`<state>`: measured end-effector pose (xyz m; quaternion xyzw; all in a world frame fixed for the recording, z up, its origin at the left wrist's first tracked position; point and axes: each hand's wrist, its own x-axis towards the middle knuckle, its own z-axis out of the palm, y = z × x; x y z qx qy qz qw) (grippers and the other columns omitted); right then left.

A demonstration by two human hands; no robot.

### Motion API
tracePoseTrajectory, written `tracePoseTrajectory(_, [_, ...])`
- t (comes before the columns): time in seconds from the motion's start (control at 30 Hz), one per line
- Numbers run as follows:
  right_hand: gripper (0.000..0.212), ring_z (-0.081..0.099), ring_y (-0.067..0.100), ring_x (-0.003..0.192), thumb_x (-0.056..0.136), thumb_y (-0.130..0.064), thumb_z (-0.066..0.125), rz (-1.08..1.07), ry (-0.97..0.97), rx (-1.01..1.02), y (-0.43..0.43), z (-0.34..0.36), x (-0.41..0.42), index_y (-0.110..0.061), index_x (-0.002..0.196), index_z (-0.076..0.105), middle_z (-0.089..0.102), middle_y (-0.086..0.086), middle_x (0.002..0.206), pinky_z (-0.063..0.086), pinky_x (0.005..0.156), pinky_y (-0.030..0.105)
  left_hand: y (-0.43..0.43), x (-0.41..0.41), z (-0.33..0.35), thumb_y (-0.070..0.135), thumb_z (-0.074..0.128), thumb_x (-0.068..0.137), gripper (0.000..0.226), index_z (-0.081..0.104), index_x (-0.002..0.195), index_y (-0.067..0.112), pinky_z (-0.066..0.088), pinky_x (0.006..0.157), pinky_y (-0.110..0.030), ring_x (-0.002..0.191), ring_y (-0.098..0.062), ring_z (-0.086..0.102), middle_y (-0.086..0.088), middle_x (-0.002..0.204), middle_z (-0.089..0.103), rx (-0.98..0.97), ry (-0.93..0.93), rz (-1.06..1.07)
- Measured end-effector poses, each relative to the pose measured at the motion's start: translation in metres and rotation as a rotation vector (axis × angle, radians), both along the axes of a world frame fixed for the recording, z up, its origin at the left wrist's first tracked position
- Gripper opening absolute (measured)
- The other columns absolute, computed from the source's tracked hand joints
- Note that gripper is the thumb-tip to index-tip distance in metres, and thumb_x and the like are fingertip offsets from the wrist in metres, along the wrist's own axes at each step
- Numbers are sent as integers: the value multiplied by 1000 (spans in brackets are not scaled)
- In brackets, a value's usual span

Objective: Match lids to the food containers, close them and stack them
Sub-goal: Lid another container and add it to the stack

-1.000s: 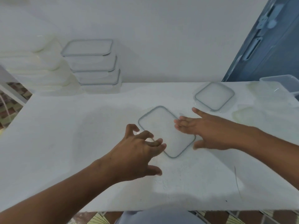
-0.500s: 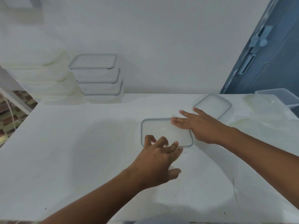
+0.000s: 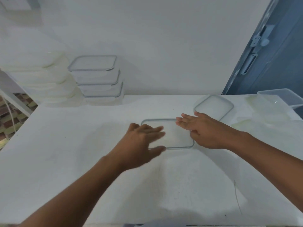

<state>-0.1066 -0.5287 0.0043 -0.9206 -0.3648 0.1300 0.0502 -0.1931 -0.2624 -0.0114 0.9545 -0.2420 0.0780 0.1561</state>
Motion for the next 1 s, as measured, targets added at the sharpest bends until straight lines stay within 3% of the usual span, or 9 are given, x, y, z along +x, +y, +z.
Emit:
tracePoseTrajectory(0.07, [58,-2,-10,148,104,-36,37,-16,39,-18,-2,3,-9,-28,159,20,9,-18,165,-4,124,25,15,8,6,77,41,88,75,57,144,31,28,115,-40,142,-5,44,13,155,47,110,122,55])
tracePoseTrajectory(0.17, [82,-9,-11,147,94,-72,37,7,69,-134,-5,2,-19,-29,160,13,-2,-20,164,-9,122,25,21,13,9,84,38,87,83,45,153,33,16,123,-37,151,1,22,19,163,30,286,290,28])
tracePoseTrajectory(0.23, [95,-14,-11,146,86,-81,38,12,70,-163,-5,0,-20,-30,160,9,-8,-20,163,-9,123,29,17,15,10,83,38,88,86,39,156,31,18,124,-37,153,-1,18,18,166,24,362,319,12])
tracePoseTrajectory(0.33, [99,-15,-9,146,85,-80,44,34,42,-205,-5,-3,-20,-28,161,7,-11,-18,164,-9,123,31,14,22,14,84,40,87,88,37,157,30,26,121,-40,149,-7,33,14,165,29,514,326,-8])
tracePoseTrajectory(0.47, [97,-10,-6,148,87,-77,47,61,12,-234,-3,-3,-16,-27,161,9,-9,-16,163,-8,121,28,11,32,15,88,39,80,88,54,141,27,39,108,-41,118,-15,62,6,144,59,661,275,-47])
tracePoseTrajectory(0.6, [98,-11,-5,149,87,-78,44,77,-2,-246,-3,-3,-15,-26,161,6,-11,-16,163,-7,123,28,7,33,16,88,40,80,92,55,140,21,36,114,-42,116,-17,63,3,142,60,739,249,-63])
tracePoseTrajectory(0.83, [100,-8,-1,151,83,-81,25,118,-32,-267,-4,-5,-13,-21,160,3,-15,-13,158,-9,121,27,3,30,23,82,40,86,90,48,148,18,22,123,-46,133,-15,53,4,152,50,753,249,-92])
tracePoseTrajectory(0.93, [88,28,12,149,90,-71,25,101,-198,-100,-7,-25,-21,-11,154,33,27,3,162,14,121,34,2,20,15,70,44,95,80,47,150,12,22,124,-49,143,-20,46,-4,157,46,694,187,-60])
tracePoseTrajectory(1.0, [74,43,22,142,96,-57,35,61,-304,11,-10,-46,-33,-4,146,49,45,11,153,28,113,40,6,7,-3,54,59,93,69,60,138,2,37,118,-51,134,-28,57,-16,143,60,590,54,-49])
